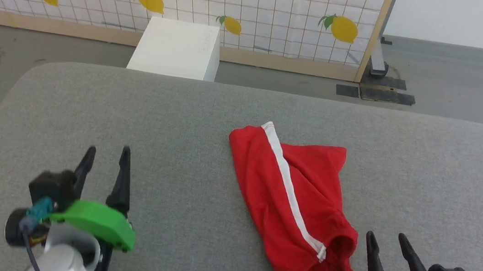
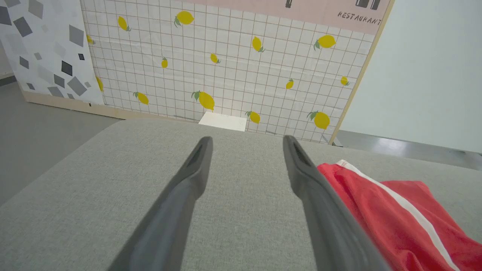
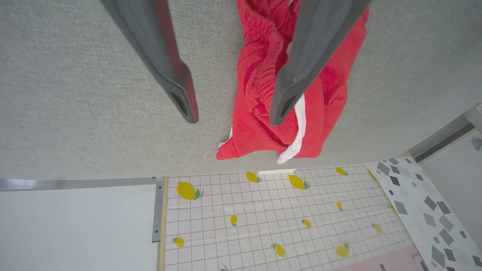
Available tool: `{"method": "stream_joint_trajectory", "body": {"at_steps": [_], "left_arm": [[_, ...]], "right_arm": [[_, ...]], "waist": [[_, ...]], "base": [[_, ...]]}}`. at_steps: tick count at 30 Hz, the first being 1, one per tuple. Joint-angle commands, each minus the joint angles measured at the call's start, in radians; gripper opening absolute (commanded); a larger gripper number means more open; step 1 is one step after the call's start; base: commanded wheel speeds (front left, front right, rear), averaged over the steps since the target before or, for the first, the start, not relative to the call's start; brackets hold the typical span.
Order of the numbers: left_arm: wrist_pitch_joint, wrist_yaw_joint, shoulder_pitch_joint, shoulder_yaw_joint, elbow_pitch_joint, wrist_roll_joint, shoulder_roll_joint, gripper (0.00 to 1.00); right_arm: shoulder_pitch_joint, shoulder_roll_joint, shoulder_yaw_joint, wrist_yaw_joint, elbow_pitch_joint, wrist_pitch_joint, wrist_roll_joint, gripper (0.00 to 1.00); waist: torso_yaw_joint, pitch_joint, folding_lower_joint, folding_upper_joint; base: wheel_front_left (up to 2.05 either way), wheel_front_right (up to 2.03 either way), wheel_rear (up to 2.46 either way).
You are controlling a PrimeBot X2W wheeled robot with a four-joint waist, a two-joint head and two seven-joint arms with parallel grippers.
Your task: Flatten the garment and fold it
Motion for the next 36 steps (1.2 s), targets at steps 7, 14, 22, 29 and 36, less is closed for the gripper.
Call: {"method": "stream_joint_trajectory", "body": {"at_steps": [7,14,22,29,36], "left_arm": [[-0.004,-0.022,0.16,0.126,-0.081,0.104,-0.104,1.0],[-0.004,-0.07,0.164,0.159,-0.071,0.147,-0.161,1.0],[-0.004,-0.118,0.154,0.194,-0.046,0.187,-0.202,1.0],[-0.004,-0.149,0.157,0.213,-0.027,0.214,-0.225,1.0],[-0.004,-0.19,0.139,0.214,-0.004,0.225,-0.244,1.0]], "right_arm": [[0.013,0.0,0.16,-0.001,-0.12,0.367,0.056,1.0],[-0.014,0.0,0.162,-0.001,-0.106,0.53,0.021,1.0],[-0.072,0.0,0.164,-0.001,-0.051,0.5,0.015,0.38],[-0.08,0.0,0.149,-0.001,-0.051,0.485,0.025,0.0],[-0.042,0.0,0.042,-0.001,-0.154,0.488,0.089,0.0]], "waist": [[0.005,0.034,0.0001,0.0],[0.032,0.069,0.0001,0.0],[0.049,0.091,0.0001,0.0],[0.041,0.087,0.0001,0.0],[0.016,0.079,0.0001,0.0]], "base": [[0.0,0.0,0.0],[0.0,0.0,0.0],[0.0,0.0,0.0],[0.0,0.0,0.0],[0.0,0.0,0.0]]}}
